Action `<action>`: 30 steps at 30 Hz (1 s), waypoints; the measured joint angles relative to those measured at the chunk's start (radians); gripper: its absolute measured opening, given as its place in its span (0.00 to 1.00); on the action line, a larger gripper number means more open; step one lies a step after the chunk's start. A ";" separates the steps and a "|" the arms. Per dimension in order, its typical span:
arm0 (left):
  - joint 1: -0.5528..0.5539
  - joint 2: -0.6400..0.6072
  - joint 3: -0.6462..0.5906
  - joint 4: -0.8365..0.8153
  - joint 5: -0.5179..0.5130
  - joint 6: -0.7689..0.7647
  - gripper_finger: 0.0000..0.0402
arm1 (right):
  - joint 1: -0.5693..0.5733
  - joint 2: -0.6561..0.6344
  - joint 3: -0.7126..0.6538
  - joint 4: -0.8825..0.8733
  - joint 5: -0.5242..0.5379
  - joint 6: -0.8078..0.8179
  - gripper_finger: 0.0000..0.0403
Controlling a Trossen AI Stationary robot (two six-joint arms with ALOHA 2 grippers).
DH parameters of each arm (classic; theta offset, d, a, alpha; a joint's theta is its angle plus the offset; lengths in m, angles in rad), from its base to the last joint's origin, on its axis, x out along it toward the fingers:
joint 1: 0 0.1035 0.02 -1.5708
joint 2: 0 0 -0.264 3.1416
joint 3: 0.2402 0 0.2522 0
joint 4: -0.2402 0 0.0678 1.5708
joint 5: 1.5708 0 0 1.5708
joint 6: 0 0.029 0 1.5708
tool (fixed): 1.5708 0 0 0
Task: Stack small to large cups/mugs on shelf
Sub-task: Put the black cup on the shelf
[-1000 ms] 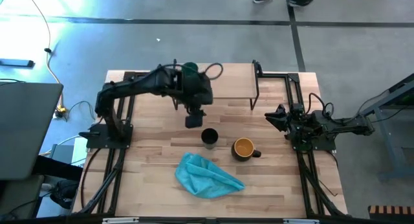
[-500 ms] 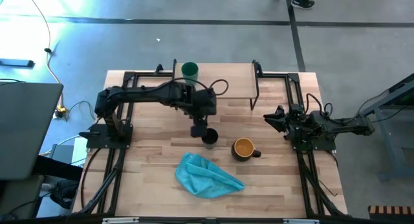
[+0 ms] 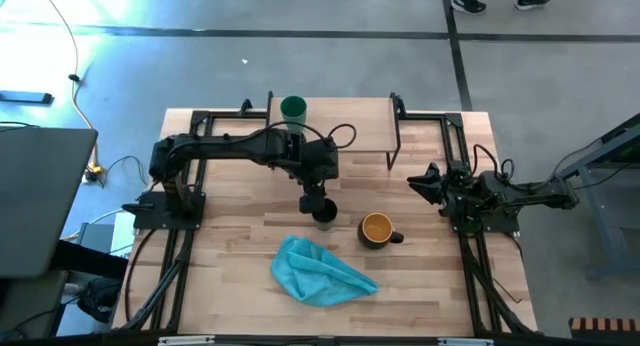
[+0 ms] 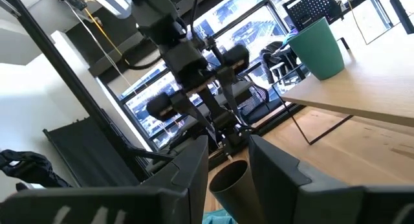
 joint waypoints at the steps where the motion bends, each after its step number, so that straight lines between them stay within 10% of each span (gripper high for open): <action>1: 0.001 0.004 -0.002 -0.004 0.011 0.001 0.51 | 0.000 0.000 0.000 0.000 0.000 0.000 0.26; 22: 0.001 0.114 -0.001 -0.018 0.066 0.034 0.51 | 0.000 0.013 0.000 -0.012 0.000 0.000 0.26; 30: 0.001 0.125 -0.001 -0.003 0.073 0.028 0.51 | 0.000 0.014 0.000 -0.156 -0.176 -0.140 0.26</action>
